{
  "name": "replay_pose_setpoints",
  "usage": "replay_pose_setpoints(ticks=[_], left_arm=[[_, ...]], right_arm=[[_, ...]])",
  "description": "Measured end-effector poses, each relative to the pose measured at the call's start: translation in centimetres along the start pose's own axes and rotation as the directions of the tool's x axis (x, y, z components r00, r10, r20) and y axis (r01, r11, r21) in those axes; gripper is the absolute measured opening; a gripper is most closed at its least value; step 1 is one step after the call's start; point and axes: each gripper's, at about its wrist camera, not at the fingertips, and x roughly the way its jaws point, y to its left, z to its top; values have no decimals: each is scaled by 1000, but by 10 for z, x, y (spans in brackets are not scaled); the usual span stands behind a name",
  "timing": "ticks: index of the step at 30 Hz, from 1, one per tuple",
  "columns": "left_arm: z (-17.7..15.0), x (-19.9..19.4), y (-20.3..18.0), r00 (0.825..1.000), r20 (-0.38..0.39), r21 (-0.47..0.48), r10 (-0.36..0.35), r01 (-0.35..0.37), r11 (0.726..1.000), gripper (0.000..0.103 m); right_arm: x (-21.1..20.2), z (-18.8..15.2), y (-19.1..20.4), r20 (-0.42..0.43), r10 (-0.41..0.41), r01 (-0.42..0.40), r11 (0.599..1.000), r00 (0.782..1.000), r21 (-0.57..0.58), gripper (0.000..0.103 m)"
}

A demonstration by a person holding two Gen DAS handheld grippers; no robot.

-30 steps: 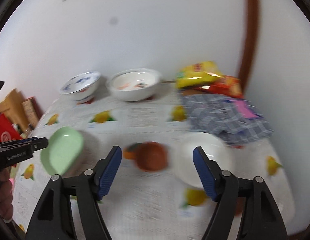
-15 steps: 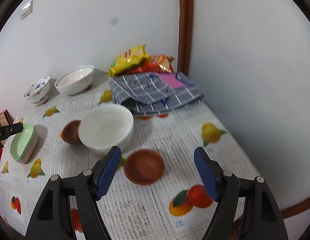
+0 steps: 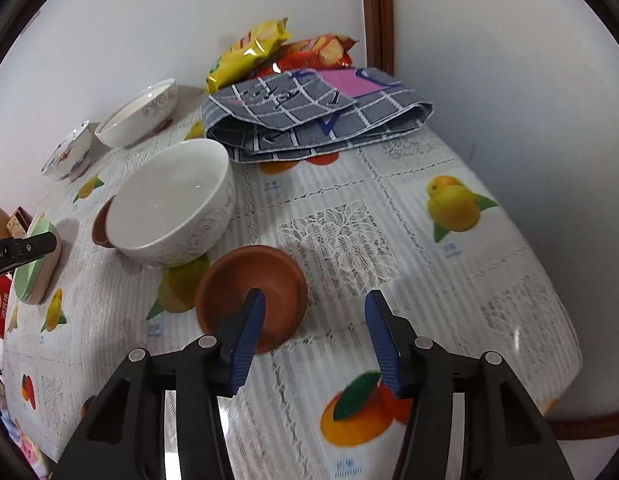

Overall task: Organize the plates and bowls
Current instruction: 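Grasp one brown clay dish with the right gripper while the left gripper grasps the other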

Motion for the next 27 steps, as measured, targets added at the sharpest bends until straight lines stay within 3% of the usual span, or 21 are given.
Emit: replay_pose_setpoints(ticks=[12,19,23,27], left_arm=[[26,47,0,1000,-2,-70,28,-29,997,31],[28,79,-2,999,-50,-71,-1,-2,997,31],[29,90,-6,998,-61,-54,-32,29,998,24],[33,91,-9,997,-58,-11,-57,56,998,18]], right_arm=[[36,4,-1,-70,51,-52,999,996,-8,36],[37,5,-5,-36,73,-72,997,997,21,35],[39,6,0,-17,56,-56,998,998,11,35],[42,9,3,-12,54,-53,997,998,49,27]])
